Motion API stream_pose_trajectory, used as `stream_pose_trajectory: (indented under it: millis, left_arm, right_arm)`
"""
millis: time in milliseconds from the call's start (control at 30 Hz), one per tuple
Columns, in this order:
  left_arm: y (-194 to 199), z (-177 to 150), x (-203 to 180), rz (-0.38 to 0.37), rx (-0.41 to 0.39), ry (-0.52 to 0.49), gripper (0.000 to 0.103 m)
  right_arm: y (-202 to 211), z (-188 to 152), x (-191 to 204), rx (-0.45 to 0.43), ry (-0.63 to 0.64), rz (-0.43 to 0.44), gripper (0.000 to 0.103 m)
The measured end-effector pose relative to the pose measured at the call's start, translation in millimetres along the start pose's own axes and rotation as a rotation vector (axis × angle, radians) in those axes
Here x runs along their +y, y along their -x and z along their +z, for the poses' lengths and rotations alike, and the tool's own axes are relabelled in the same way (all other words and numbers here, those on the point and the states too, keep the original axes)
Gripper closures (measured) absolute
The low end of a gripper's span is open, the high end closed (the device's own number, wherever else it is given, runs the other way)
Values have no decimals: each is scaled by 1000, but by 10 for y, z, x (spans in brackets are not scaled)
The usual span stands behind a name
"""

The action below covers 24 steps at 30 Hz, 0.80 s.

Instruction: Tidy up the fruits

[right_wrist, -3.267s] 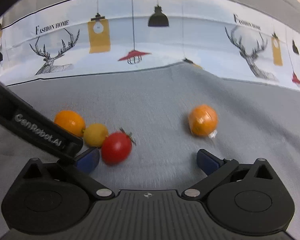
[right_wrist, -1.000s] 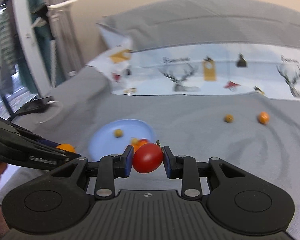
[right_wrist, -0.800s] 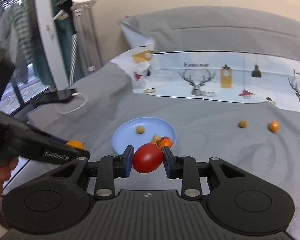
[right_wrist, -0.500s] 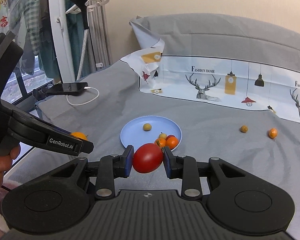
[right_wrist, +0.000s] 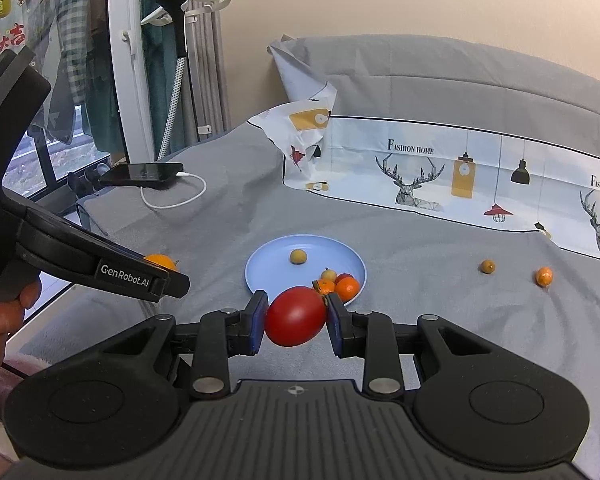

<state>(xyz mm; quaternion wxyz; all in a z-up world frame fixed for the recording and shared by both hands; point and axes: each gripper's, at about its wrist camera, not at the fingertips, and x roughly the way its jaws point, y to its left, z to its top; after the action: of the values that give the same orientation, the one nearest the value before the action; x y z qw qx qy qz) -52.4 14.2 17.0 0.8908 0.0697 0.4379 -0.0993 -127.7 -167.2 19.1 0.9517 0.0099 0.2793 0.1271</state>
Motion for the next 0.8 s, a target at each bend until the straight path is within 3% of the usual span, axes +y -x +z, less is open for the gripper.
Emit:
stream_pose_trajectory:
  millis: [800]
  left_arm:
    - [-252,22,48,-3,66,22,65]
  right_arm:
    - [-216,-26,-53,67,-24,16,70]
